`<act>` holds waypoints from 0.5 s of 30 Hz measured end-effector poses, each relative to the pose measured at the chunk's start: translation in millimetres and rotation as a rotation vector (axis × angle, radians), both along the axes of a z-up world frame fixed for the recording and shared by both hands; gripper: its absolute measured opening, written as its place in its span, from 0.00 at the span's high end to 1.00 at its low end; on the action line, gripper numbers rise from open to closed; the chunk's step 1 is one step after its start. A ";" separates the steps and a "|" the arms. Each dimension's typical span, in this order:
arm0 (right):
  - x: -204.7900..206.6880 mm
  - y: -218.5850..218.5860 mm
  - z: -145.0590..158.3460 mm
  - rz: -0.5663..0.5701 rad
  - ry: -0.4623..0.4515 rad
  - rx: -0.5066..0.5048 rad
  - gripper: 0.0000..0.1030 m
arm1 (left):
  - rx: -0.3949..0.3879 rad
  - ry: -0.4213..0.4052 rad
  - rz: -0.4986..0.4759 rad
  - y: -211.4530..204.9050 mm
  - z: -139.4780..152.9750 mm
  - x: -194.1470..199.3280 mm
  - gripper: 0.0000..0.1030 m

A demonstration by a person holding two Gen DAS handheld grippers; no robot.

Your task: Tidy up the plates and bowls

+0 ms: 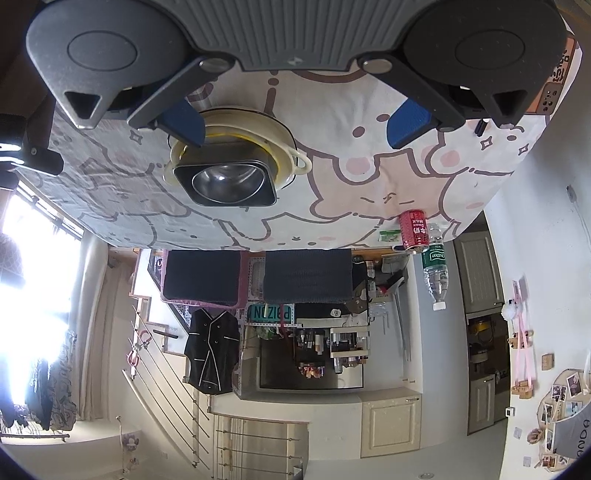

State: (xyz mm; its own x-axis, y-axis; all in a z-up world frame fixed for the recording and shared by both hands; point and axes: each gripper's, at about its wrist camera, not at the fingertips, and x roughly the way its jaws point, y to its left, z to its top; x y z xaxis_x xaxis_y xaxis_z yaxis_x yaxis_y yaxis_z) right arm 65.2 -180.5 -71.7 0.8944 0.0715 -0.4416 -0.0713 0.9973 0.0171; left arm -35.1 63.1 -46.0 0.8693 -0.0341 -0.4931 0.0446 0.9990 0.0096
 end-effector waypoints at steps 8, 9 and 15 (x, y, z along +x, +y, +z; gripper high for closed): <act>-1.9 2.1 0.1 0.013 0.000 -0.006 0.00 | -0.010 0.000 -0.001 0.1 -0.3 -0.1 0.00; -1.7 2.2 0.3 0.014 -0.001 -0.006 0.00 | -0.010 0.000 -0.002 0.0 -0.3 -0.3 0.00; -3.2 3.2 -0.1 0.015 -0.003 -0.010 0.00 | -0.015 0.001 -0.003 0.4 0.2 -0.4 0.00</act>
